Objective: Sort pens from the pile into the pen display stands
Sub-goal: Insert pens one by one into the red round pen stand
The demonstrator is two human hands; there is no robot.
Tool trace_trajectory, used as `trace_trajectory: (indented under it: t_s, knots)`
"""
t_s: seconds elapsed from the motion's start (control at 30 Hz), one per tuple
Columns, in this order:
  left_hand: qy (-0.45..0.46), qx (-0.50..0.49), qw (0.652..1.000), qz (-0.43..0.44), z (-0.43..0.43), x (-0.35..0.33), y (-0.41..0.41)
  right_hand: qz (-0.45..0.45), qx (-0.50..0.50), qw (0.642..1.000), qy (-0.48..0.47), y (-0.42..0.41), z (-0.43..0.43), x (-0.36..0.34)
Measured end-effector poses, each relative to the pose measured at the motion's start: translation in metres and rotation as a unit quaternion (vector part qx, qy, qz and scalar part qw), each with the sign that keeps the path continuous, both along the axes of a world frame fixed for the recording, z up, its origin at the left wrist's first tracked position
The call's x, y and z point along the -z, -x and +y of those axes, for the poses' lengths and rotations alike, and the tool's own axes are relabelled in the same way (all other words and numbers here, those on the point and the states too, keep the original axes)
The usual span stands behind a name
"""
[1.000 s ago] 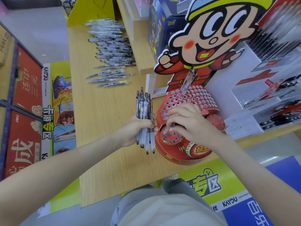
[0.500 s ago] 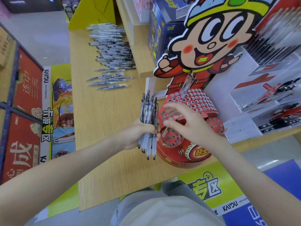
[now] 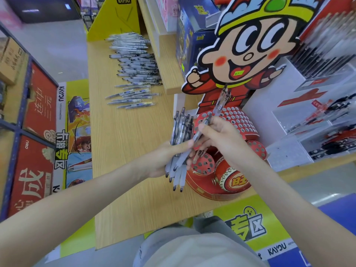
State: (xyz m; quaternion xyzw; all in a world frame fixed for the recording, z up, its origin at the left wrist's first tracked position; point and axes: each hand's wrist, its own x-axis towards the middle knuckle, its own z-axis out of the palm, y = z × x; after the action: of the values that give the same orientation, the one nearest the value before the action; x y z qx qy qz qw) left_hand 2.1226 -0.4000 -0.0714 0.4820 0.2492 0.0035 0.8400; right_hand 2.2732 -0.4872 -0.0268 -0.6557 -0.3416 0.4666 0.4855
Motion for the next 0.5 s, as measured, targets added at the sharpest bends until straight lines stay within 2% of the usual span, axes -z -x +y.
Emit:
trace_trajectory:
  t_s: [0.2, 0.33, 0.5]
  knots:
    - [0.094, -0.071, 0.993, 0.024, 0.003, 0.009, 0.013, 0.01, 0.075, 0.994, -0.075, -0.029, -0.021, -0.002]
    - [0.123, -0.11, 0.986, 0.027, 0.001, 0.018, 0.02, -0.064, 0.072, 0.992, -0.082, -0.034, -0.038, 0.002]
    - [0.124, -0.156, 0.978, 0.068, -0.008, 0.021, 0.017, -0.181, -0.008, 0.982, -0.047, -0.024, -0.05, 0.015]
